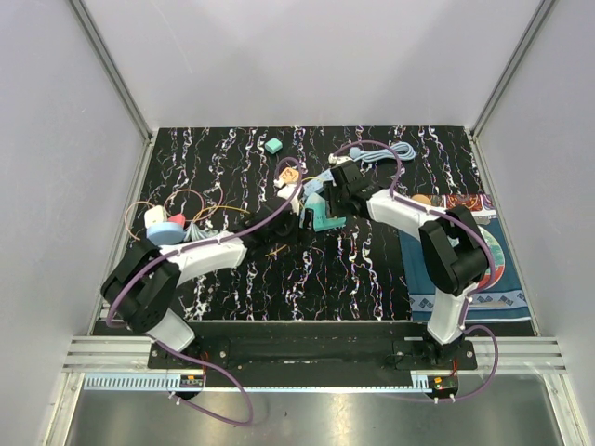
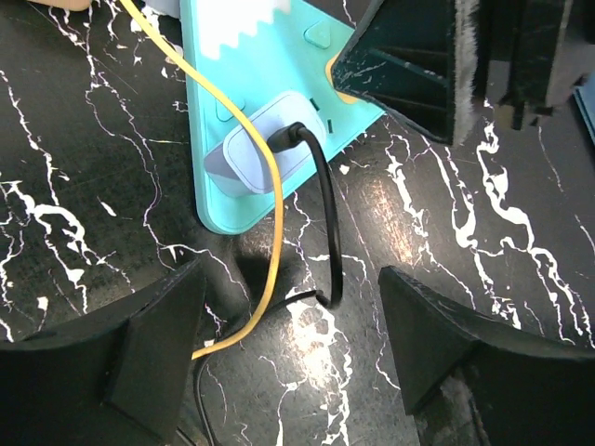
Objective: Insert the plug
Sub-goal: Insert the plug into the socket.
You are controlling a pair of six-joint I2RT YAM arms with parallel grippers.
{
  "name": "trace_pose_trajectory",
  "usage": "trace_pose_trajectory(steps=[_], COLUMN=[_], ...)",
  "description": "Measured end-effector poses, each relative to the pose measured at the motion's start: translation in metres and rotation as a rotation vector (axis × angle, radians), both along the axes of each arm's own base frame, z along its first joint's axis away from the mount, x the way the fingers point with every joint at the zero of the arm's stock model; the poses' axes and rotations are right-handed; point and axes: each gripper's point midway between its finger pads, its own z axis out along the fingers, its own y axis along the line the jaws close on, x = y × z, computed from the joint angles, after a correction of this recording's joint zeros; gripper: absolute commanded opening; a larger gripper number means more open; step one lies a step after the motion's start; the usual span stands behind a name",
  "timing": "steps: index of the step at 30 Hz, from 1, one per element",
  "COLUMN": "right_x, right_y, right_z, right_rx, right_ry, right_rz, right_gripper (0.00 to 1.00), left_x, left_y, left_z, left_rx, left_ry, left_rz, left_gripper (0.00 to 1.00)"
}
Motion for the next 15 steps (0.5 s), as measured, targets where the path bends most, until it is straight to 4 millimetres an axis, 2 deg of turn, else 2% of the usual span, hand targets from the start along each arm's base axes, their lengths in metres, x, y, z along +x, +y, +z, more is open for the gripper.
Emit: trace_pose_trajectory(steps=[7, 15], right_x=[0.001, 0.002], right_y=[0.006, 0.008], right_z=[-0.006, -0.008], right_rx=[0.002, 0.017], right_ry=[0.031, 0.039], right_rz=[0.023, 0.032], right_gripper=[0.00, 0.00], left_x=[-0.004, -0.012], left_y=[0.008, 0.018], left_z=[0.025, 0.068], left_rx=[-0.051, -0.133], left_ry=[-0.052, -0.142], left_rz=[0.012, 0.024], left_gripper=[0.78, 0.79])
